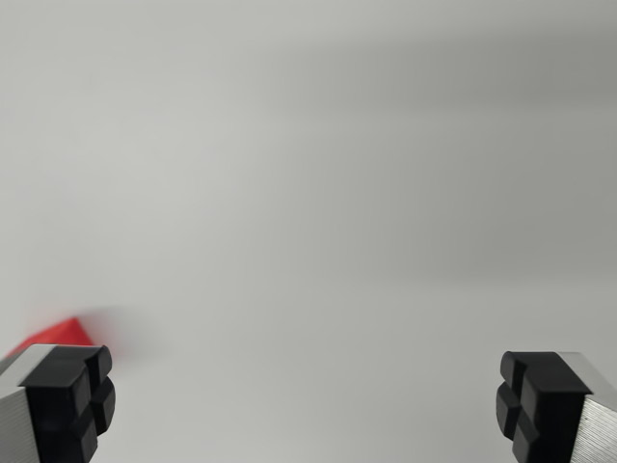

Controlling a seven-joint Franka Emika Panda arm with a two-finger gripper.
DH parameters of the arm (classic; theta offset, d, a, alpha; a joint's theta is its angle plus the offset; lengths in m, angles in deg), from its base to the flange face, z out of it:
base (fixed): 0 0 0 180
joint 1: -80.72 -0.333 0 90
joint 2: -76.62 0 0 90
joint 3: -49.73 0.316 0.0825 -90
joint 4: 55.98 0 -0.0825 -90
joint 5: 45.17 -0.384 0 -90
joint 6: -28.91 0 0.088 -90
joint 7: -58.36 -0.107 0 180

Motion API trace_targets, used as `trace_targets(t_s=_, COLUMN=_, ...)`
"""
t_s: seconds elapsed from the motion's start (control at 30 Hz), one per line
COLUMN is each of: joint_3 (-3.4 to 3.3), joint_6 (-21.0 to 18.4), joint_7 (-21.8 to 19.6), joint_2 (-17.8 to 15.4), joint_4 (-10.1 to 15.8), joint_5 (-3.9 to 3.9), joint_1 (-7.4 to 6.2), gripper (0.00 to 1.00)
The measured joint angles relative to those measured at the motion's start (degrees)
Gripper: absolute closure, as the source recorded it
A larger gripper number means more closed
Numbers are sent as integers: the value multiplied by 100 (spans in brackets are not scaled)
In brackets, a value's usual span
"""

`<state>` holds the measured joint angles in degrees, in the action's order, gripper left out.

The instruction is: Destack cube

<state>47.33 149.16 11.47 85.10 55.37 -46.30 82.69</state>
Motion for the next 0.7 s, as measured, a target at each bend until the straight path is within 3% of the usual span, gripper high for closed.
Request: trace_targets(t_s=0.7, joint_3=124, joint_6=345, joint_7=62, joint_2=-261, joint_4=616, joint_5=25, joint_1=-200, gripper=0)
